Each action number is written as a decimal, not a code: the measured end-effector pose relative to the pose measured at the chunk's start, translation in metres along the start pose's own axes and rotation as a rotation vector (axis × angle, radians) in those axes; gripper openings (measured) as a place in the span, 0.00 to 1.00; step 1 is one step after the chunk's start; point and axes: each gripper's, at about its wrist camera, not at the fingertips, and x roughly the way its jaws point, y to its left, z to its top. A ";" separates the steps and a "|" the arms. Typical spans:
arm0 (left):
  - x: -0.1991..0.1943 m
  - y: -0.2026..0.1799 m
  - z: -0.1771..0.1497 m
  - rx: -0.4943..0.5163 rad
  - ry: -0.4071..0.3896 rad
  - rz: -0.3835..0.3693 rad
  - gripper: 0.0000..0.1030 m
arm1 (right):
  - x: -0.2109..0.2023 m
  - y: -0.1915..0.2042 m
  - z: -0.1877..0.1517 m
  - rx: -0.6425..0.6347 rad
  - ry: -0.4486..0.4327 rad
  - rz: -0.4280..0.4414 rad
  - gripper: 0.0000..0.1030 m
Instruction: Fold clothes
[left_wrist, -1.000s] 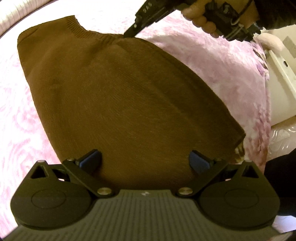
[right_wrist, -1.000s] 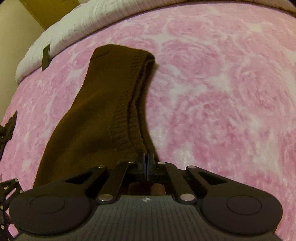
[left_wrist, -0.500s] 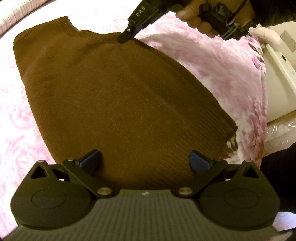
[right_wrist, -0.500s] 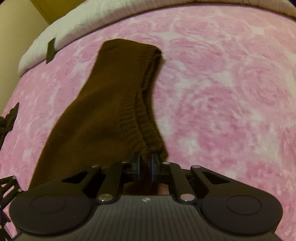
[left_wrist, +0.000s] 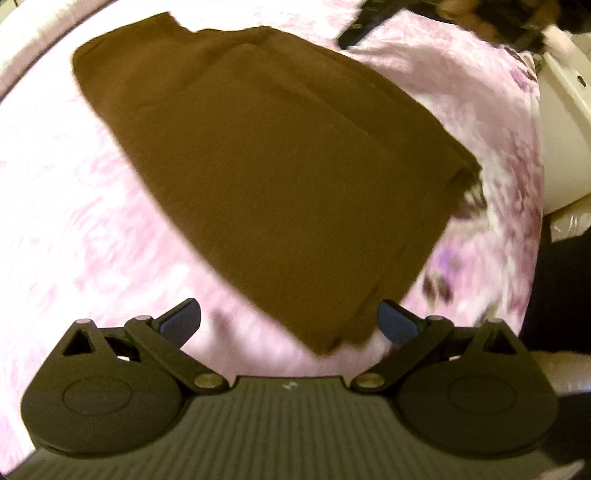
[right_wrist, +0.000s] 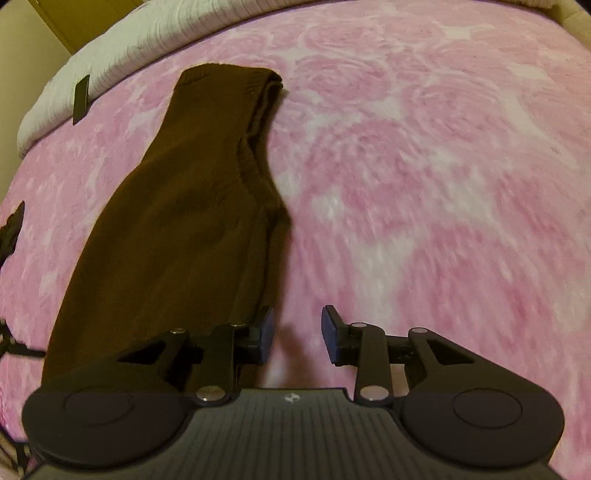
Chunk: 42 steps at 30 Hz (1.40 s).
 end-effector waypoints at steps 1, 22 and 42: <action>-0.006 0.002 -0.006 -0.009 -0.008 -0.005 0.97 | -0.010 0.004 -0.009 0.000 -0.005 0.007 0.33; 0.005 -0.013 -0.034 -0.101 -0.145 0.027 0.30 | -0.028 0.035 -0.142 0.378 0.084 0.183 0.21; 0.036 -0.121 -0.067 0.786 -0.226 0.521 0.86 | -0.041 0.159 -0.227 -1.080 -0.088 -0.102 0.64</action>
